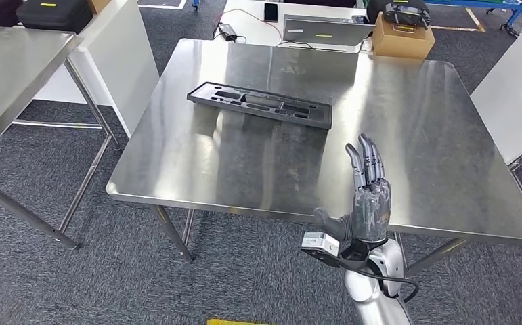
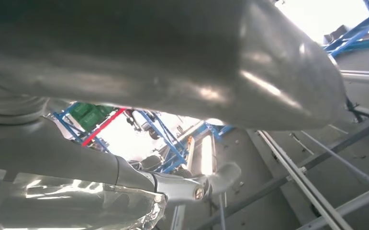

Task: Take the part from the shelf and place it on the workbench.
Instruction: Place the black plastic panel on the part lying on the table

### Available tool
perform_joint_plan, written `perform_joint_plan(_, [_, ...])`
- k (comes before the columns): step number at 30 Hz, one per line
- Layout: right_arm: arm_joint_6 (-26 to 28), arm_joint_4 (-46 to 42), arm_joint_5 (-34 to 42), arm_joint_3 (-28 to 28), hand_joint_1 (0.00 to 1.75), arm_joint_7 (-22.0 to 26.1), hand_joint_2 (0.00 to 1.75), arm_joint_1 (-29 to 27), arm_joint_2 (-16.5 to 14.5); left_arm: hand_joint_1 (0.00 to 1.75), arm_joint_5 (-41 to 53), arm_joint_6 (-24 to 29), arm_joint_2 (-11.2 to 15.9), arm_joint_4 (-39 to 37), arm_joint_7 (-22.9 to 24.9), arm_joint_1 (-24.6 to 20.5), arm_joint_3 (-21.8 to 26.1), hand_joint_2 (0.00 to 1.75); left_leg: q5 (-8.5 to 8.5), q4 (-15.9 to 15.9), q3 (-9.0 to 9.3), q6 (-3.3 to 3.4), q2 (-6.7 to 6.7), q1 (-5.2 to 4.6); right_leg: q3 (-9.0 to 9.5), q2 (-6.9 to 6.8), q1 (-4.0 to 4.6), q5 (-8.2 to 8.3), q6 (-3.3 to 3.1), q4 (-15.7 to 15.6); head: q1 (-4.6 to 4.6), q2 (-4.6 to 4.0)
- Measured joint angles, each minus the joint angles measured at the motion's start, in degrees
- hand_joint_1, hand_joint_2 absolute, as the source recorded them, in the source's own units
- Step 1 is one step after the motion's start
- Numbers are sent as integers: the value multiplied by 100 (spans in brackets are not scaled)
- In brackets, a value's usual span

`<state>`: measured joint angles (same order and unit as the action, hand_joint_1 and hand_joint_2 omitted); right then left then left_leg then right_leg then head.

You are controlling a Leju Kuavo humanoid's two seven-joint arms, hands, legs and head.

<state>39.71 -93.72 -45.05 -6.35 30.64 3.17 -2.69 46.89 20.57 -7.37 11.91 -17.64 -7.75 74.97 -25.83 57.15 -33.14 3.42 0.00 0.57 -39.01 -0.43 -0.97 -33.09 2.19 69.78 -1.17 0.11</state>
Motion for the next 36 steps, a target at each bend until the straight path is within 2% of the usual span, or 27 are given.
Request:
perform_joint_plan(1, [1, 13, 2, -1, 0, 1, 0, 3, 4, 0, -2, 0, 0, 1, 0, 1, 0, 0, 77, 4, -93, 1, 1, -8, -37, 6, 1, -106, 29, 319, -1, 0])
perform_joint_plan(2, [1, 24, 3, -1, 0, 1, 0, 5, 7, 0, -1, 0, -2, 1, 0, 1, 0, 0, 152, 9, -182, -2, 2, -15, 7, 11, 3, -87, 82, 478, -1, 0])
perform_joint_plan(3, [1, 34, 4, -1, 0, 1, 0, 6, 7, 0, -1, 0, -4, 1, 0, 1, 0, 0, 226, 13, -275, -10, 3, -21, 154, 14, 7, 26, 143, 436, -2, 0])
perform_joint_plan(4, [1, 42, 4, -1, 0, 1, 0, 13, 7, 0, -1, 0, -7, 1, 0, 1, 0, 0, 299, 16, -358, -23, 1, -26, 413, 16, 12, 164, 182, 171, -2, 0])
perform_joint_plan(5, [1, 48, 4, -1, 0, 1, 0, 23, 7, 0, -1, 0, -11, 1, 0, 0, 0, 0, 365, 19, -423, -41, -2, -32, 752, 18, 20, 245, 180, -245, -2, 0])
perform_joint_plan(7, [2, 53, 3, -2, 0, 2, 0, 54, 6, 0, -1, 0, -19, 1, 0, -2, 0, 0, 494, 18, -494, -92, -11, -53, 1387, 22, 65, 189, 96, -1165, 4, 0])
perform_joint_plan(8, [3, 55, 2, -2, 0, 4, 0, 67, 5, 0, -1, 0, -22, 1, 0, -2, 0, 0, 554, 10, -501, -121, -12, -58, 1543, 24, 87, 127, 51, -1438, 7, 0])
perform_joint_plan(9, [4, 57, 2, -3, 0, 5, 0, 74, 5, 0, -1, 0, -24, 1, 0, -1, 0, 0, 617, -5, -504, -154, -14, -61, 1587, 25, 109, 103, 15, -1565, 11, 0])
perform_joint_plan(10, [4, 65, 3, -3, 0, 7, 0, 77, 7, 0, -1, 1, -21, 1, 0, 4, 1, 0, 668, -24, -512, -191, -14, -52, 1545, 22, 92, 137, -24, -1564, 18, 0])
perform_joint_plan(12, [5, 81, 9, -10, 0, 7, 0, 84, 4, 0, -2, 4, -13, 1, 1, 15, 1, 0, 449, 112, -595, -262, -17, -22, 1448, -7, 36, 260, -134, -1552, 25, 0])
perform_joint_plan(15, [5, 104, 16, -37, 0, 15, 0, 97, -4, 0, -4, 17, -9, 1, 5, 20, 2, 0, -448, 1039, -851, -352, -19, 11, 1212, -37, 3, 486, -244, -1543, 30, 0])
perform_joint_plan(16, [5, 115, 17, -48, 0, 19, 0, 103, -5, 0, -5, 25, -8, 1, 7, 20, 2, 0, -605, 1396, -908, -379, -19, 18, 1121, -41, 7, 561, -241, -1531, 32, 0])
perform_joint_plan(17, [5, 129, 20, -60, 0, 21, 0, 108, -6, 0, -5, 35, -5, 1, 8, 20, 2, 0, -602, 1633, -904, -401, -18, 32, 1023, -46, 6, 632, -226, -1511, 32, 0])
perform_joint_plan(18, [5, 145, 22, -70, 0, 23, 0, 113, -6, 0, -5, 46, -3, 1, 10, 20, 2, 0, -477, 1692, -812, -418, -17, 51, 921, -49, 0, 693, -204, -1478, 32, 0])
perform_joint_plan(19, [5, 161, 25, -77, 0, 24, 0, 119, -6, 0, -5, 57, -1, 1, 11, 19, 2, 0, -310, 1557, -622, -429, -15, 73, 812, -52, -9, 743, -176, -1433, 33, 0])
perform_joint_plan(20, [5, 173, 26, -82, 0, 25, 0, 128, -7, 0, -4, 64, -1, 1, 13, 16, 2, 0, -199, 1250, -344, -440, -16, 97, 711, -53, -17, 780, -145, -1374, 34, 0])
perform_joint_plan(22, [8, 185, 27, -86, 0, 25, 0, 154, -13, 0, -1, 69, -2, 1, 13, 3, 1, 0, -276, 514, 205, -427, -29, 101, 549, -55, -9, 829, -77, -1250, 31, 0])
perform_joint_plan(24, [11, 188, 28, -89, 0, 25, 0, 172, -26, 0, 12, 66, -3, 1, 11, -6, 0, 0, -417, 166, 391, -352, -45, 56, 474, -61, 12, 896, 11, -1195, 22, 0])
perform_joint_plan(26, [11, 196, 36, -91, 0, 25, 0, 171, -35, 0, 28, 61, -6, 1, 11, -5, 0, 0, -345, 122, 312, -220, -32, 23, 437, -61, 21, 962, 110, -1192, 17, 0])
perform_joint_plan(27, [11, 202, 48, -89, 0, 23, 0, 168, -38, 0, 34, 58, -10, 1, 11, -6, -1, 0, -278, 100, 255, -148, -15, 14, 385, -51, 18, 887, 117, -1123, 16, 0])
perform_joint_plan(28, [11, 209, 70, -87, 0, 21, 0, 167, -38, 0, 39, 55, -11, 3, 11, -6, -1, 0, -202, 77, 183, -84, 4, 14, 302, -37, 15, 712, 92, -952, 7, 0])
perform_joint_plan(30, [11, 225, 128, -83, 0, 19, 0, 160, -41, 0, 46, 50, -8, 7, 12, -8, -2, 0, -54, 64, 21, -16, 26, 8, 103, -9, 3, 193, -4, -349, -10, 0])
perform_joint_plan(31, [11, 237, 172, -81, 0, 23, 0, 151, -43, 0, 49, 50, -4, 8, 13, -7, -3, 0, 16, 67, -59, -6, 29, 5, 26, 0, 3, -15, -22, -1, -17, 0])
perform_joint_plan(32, [11, 255, 233, -79, 0, 41, 0, 136, -44, 0, 53, 50, -4, 8, 13, -7, -4, 0, 94, 70, -157, -9, 31, 3, 20, 5, 0, -105, 0, 261, -17, 0])
perform_joint_plan(33, [11, 282, 307, -76, 0, 69, 0, 120, -45, 0, 58, 50, -5, 7, 13, -5, -5, 0, 179, 75, -261, -16, 33, 2, 87, 9, -4, -95, 50, 391, -18, 0])
perform_joint_plan(34, [7, 315, 394, -75, 0, 106, 0, 109, -48, 0, 63, 51, -7, 7, 13, -2, -8, 0, 260, 78, -361, -30, 33, 2, 251, 11, -8, 15, 114, 313, -18, 0])
perform_joint_plan(36, [-61, 414, 651, -73, 0, 199, 0, 106, -68, 0, 80, 64, -8, 7, 11, 0, -13, 0, 418, 85, -543, -76, 33, 0, 830, 13, -13, 222, 189, -353, -20, 0])
